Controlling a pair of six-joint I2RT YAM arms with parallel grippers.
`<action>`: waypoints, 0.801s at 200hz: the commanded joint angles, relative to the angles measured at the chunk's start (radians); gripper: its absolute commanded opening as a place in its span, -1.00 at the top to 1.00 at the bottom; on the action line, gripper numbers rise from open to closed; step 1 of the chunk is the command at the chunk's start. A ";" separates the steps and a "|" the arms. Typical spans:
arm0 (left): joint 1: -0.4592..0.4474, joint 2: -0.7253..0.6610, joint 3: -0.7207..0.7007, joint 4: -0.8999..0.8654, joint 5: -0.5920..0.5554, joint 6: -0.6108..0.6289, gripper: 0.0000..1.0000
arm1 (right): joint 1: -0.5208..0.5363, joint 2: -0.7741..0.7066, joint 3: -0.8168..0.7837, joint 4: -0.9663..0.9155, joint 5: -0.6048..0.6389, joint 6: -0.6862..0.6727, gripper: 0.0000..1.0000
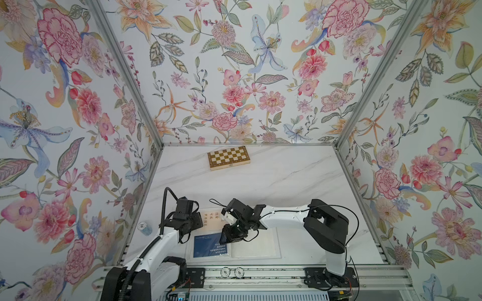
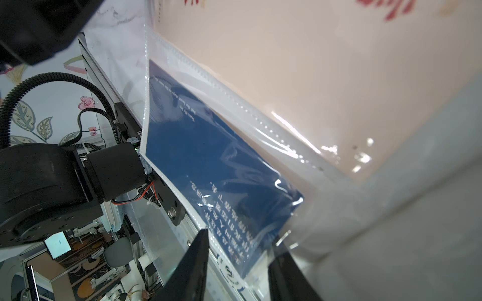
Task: Place the photos into the photo albums
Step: Insert the photo into the photo album.
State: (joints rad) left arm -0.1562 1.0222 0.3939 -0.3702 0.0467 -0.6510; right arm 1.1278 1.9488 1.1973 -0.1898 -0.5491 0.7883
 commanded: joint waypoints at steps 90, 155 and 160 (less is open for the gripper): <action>0.018 0.051 -0.040 0.034 0.036 -0.079 -0.25 | -0.030 -0.171 -0.165 -0.032 0.108 -0.029 0.06; 0.017 0.018 -0.068 0.032 0.053 -0.096 -0.25 | -0.172 -0.327 -0.265 -0.129 0.213 -0.078 0.04; 0.017 0.014 -0.071 0.033 0.052 -0.097 -0.25 | -0.189 -0.339 -0.272 -0.146 0.225 -0.088 0.04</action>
State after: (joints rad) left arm -0.1467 1.0378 0.3679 -0.2886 0.0525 -0.7208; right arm 0.9997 1.6733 0.9623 -0.2424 -0.4080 0.7536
